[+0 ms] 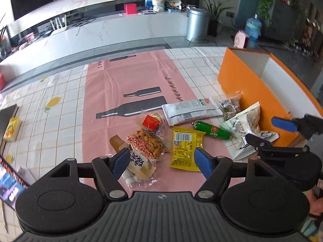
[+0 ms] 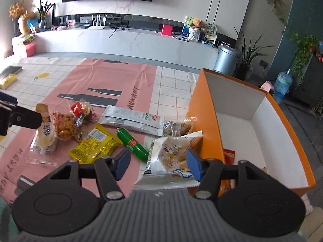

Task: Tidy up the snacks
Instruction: 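Grasp the white snack bag with the right tool while the left tool grasps the orange nut pack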

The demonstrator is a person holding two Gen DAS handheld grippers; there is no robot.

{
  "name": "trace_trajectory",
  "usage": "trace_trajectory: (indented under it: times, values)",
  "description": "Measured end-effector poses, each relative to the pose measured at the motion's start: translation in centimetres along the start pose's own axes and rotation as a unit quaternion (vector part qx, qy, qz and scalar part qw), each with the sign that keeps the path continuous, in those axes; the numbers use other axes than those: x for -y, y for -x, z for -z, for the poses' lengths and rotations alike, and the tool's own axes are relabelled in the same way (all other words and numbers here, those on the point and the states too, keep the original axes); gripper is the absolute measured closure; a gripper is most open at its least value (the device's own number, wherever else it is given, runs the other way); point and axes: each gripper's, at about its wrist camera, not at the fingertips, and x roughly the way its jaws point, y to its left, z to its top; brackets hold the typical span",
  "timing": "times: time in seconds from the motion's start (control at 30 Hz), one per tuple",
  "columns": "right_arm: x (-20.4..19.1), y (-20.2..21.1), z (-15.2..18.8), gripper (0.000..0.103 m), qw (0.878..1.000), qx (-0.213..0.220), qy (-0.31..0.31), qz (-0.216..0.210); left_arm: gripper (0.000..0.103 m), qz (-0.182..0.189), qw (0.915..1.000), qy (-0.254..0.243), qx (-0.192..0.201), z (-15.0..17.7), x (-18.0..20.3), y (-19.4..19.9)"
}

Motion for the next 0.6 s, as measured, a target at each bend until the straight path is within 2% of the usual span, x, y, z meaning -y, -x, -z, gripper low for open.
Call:
trace_trajectory:
  times: [0.2,0.4,0.5,0.6]
  values:
    - [-0.8,-2.7,-0.1,0.044,0.999,-0.025,0.02,0.014,0.018,0.011,0.9964,-0.075,-0.038,-0.7,-0.4,-3.2]
    - [-0.4,-4.4,-0.2,0.046,0.999,-0.038,0.002,0.0,0.015,0.039,0.9844,-0.164,-0.05,-1.3,-0.2,-5.4]
    - [-0.3,-5.3,0.0,0.052,0.999,-0.045,-0.007,-0.006,0.015,0.039,0.976,-0.206,-0.06,-1.6,-0.2,-6.7]
    - [-0.2,-5.6,0.0,0.067,0.999,-0.035,-0.002,-0.001,0.015,0.036,0.9671,-0.238,-0.082,-2.0,-0.3,-8.4]
